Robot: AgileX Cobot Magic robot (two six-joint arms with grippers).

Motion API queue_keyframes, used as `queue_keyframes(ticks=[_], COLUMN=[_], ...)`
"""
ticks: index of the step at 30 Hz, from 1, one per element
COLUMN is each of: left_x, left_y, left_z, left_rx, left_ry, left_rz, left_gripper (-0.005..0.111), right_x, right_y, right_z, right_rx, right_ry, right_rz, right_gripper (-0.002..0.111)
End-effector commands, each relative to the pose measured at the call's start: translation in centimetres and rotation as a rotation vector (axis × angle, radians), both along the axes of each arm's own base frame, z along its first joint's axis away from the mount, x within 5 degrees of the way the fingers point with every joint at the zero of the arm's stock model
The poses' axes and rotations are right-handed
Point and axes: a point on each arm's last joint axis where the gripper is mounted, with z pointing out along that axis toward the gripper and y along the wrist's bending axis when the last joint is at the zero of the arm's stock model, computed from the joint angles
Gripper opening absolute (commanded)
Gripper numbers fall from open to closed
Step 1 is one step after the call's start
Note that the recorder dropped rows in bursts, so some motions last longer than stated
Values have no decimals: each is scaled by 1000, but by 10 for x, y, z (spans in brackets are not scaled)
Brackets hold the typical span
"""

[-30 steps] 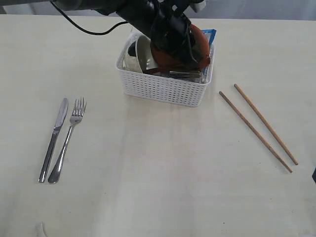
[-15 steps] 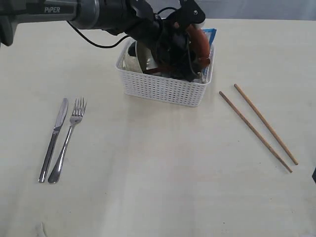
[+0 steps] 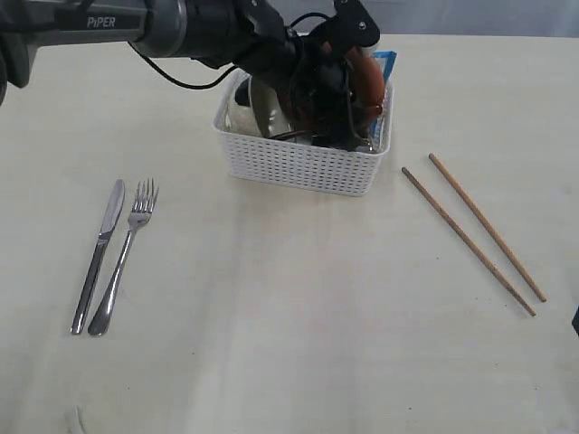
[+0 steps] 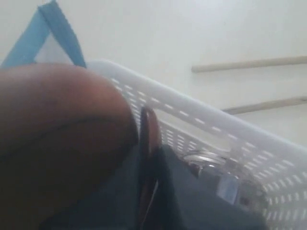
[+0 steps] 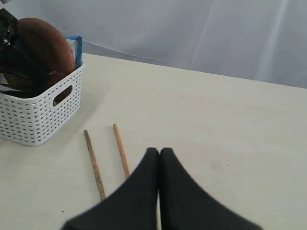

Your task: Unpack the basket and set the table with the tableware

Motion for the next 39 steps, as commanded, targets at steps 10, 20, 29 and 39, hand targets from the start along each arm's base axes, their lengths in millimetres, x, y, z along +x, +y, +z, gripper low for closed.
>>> queue_keyframes(ticks=[10, 20, 29, 39], left_x=[-19, -29, -47, -104], left_y=[3, 9, 16, -25], left_z=[50, 94, 145, 145], left_rx=[-52, -103, -209, -224], left_ry=[12, -48, -95, 42], left_rz=[-74, -84, -95, -301], left_gripper=[0, 0, 0, 0], right_x=[0, 0, 0, 0], right_y=[-1, -1, -1, -1], right_z=[0, 0, 0, 0], right_rx=[-7, -7, -7, -7], right_ry=[-6, -6, -6, -6], right_rz=[-8, -8, -8, -8], right_gripper=[-1, -1, -1, -1])
